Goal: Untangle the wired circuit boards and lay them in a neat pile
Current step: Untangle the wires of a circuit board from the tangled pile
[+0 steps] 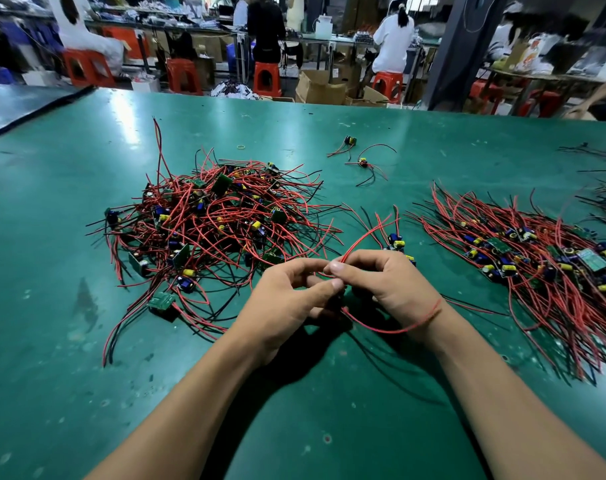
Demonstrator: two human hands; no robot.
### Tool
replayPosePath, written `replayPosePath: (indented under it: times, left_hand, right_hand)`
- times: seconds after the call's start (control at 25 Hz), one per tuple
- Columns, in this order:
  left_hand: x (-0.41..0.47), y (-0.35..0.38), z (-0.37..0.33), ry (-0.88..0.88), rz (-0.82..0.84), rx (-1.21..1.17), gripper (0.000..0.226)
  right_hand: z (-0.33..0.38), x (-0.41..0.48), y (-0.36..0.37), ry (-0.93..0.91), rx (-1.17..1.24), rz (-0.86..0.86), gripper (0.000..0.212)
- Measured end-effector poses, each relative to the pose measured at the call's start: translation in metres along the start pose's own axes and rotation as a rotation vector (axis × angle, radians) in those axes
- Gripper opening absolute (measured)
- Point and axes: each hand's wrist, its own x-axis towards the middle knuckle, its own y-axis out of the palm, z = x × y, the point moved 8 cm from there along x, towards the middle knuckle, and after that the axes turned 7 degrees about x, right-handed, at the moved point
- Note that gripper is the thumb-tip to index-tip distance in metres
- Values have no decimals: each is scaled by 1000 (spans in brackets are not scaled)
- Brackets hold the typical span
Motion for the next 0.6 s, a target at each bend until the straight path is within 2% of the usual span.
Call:
replayPosePath:
  times: [0.16, 0.28, 0.4, 0.6]
  left_hand:
    - [4, 7, 1, -43, 49, 131, 16]
    - [6, 3, 3, -98, -11, 125, 13]
    - [7, 1, 1, -60, -67, 100, 15]
    - [2, 2, -2, 3, -76, 77, 24]
  right_hand:
    - [2, 0, -7, -55, -166, 2, 23]
    - [3, -2, 0, -56, -47, 15, 23]
    - [6, 0, -3, -93, -29, -19, 24]
    - [6, -3, -1, -26, 42, 23, 17]
